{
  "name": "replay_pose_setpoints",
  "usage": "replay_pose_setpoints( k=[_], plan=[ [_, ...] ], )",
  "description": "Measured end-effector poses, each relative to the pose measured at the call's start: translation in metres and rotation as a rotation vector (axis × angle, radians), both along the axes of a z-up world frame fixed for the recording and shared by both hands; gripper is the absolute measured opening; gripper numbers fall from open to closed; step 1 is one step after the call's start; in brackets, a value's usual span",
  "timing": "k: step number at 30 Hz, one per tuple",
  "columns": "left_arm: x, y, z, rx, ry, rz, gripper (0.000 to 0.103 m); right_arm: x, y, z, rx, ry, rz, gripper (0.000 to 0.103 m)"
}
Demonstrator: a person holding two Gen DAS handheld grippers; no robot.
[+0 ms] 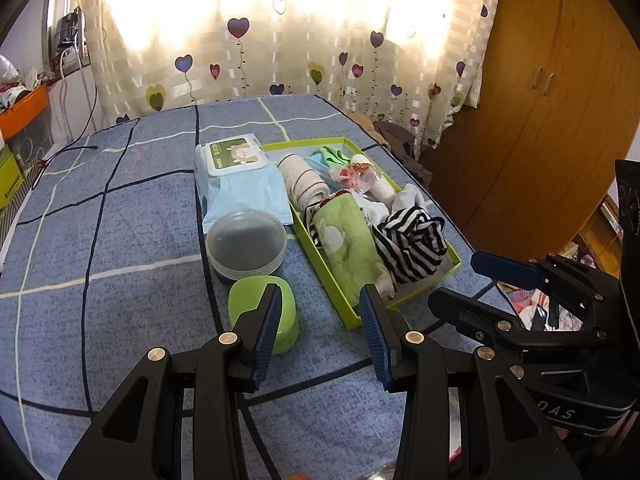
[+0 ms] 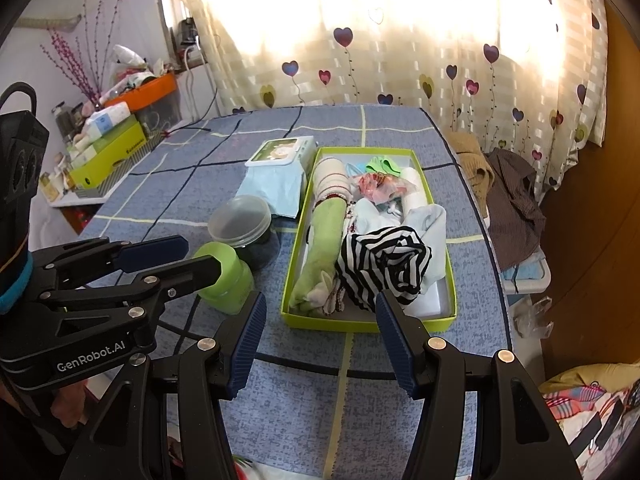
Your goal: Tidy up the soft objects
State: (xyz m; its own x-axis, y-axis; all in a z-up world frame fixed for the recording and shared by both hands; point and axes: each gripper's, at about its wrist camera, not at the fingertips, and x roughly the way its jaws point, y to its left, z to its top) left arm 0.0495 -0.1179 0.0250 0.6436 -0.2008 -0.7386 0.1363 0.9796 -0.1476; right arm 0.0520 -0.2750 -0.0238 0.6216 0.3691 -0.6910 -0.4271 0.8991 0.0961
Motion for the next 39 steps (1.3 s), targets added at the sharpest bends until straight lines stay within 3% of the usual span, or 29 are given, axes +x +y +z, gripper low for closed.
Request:
replay_pose_setpoints(
  k=[39],
  plan=[
    [0.0038, -0.0021, -0.0050, 0.010, 0.009, 0.006, 0.042, 0.0028, -0.0029, -0.0065, -0.002, 0.014, 0.003, 0.057]
  ],
)
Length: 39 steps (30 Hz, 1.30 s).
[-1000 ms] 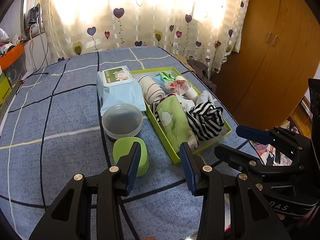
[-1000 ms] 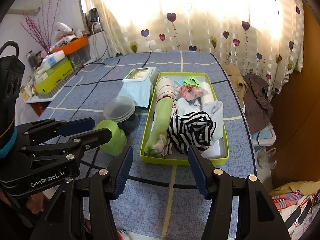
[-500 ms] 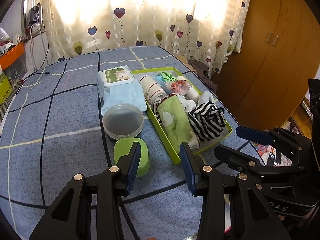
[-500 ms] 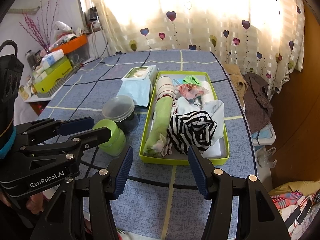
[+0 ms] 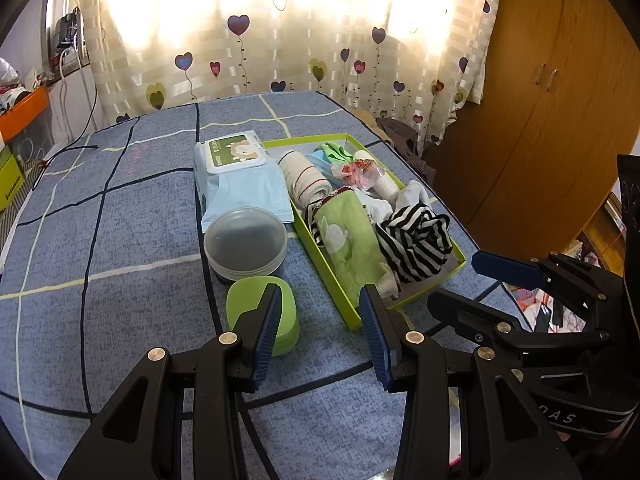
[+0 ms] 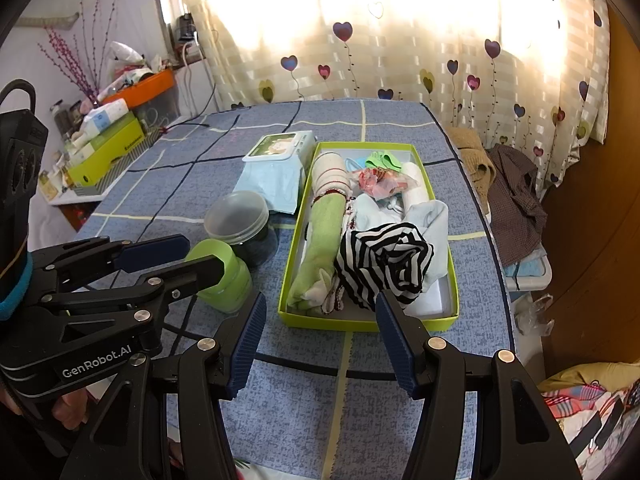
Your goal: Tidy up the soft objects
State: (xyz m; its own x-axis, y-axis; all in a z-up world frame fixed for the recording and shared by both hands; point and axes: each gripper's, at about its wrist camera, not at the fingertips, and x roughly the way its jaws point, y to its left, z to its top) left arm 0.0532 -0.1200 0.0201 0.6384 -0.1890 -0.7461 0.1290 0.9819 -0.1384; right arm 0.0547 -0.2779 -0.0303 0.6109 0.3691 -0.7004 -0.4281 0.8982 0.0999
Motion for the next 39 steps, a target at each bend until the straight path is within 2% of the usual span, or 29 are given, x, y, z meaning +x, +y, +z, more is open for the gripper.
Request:
replay_pose_setpoints(
  k=[39],
  plan=[
    [-0.0001, -0.0011, -0.0019, 0.010, 0.007, -0.013, 0.042, 0.0019, -0.0002, 0.0009, -0.001, 0.006, 0.000, 0.057]
  ],
)
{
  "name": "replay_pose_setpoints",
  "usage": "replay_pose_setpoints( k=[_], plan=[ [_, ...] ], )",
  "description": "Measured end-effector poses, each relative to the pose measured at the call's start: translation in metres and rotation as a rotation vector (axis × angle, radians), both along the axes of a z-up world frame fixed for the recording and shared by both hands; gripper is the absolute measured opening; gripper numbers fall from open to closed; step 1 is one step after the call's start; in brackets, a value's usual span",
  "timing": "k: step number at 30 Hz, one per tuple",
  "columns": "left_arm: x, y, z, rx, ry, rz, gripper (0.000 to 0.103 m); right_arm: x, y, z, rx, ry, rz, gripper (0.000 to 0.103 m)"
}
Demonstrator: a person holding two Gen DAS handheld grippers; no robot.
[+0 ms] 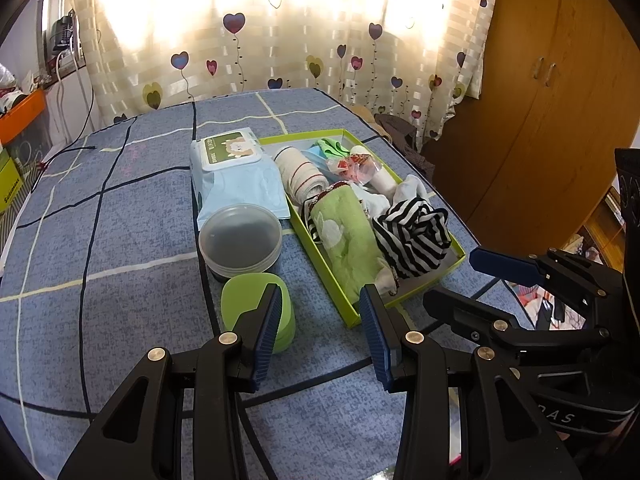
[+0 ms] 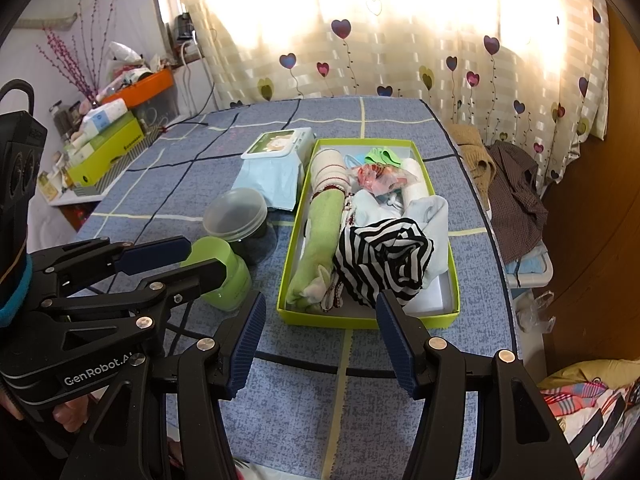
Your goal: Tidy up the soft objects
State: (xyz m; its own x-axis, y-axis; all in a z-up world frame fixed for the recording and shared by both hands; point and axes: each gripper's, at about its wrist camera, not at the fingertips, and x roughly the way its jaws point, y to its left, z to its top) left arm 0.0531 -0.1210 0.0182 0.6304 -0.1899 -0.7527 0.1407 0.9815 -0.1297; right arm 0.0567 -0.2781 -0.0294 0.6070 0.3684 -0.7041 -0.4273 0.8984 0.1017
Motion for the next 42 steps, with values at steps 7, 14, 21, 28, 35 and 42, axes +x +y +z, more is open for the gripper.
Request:
replay_pose_setpoints(
  k=[7, 14, 21, 28, 35, 42],
  plan=[
    [0.0002, -0.0005, -0.0004, 0.002, 0.001, 0.000, 0.042, 0.0003, -0.0001, 0.0003, 0.001, 0.000, 0.001, 0.058],
    [0.0002, -0.0006, -0.0009, 0.004, 0.001, 0.001, 0.042, 0.0007, -0.0004, 0.0009, 0.001, 0.000, 0.001, 0.058],
    [-0.0001, -0.0008, -0.0020, 0.007, 0.001, 0.001, 0.042, 0.0002, -0.0006, 0.0004, 0.001, 0.000, 0.001, 0.058],
    [-0.0002, -0.0012, -0.0013, 0.009, 0.001, 0.002, 0.042, 0.0010, -0.0003, 0.0014, 0.000, 0.001, 0.001, 0.058],
    [-0.0004, -0.0014, -0.0015, 0.009, -0.001, -0.001, 0.042, 0.0009, -0.0002, 0.0017, 0.001, 0.002, 0.001, 0.058],
    [-0.0016, 0.0007, 0.0043, 0.010, -0.031, 0.014, 0.042, 0.0018, -0.0006, 0.0007, 0.002, 0.001, -0.001, 0.058]
  ],
)
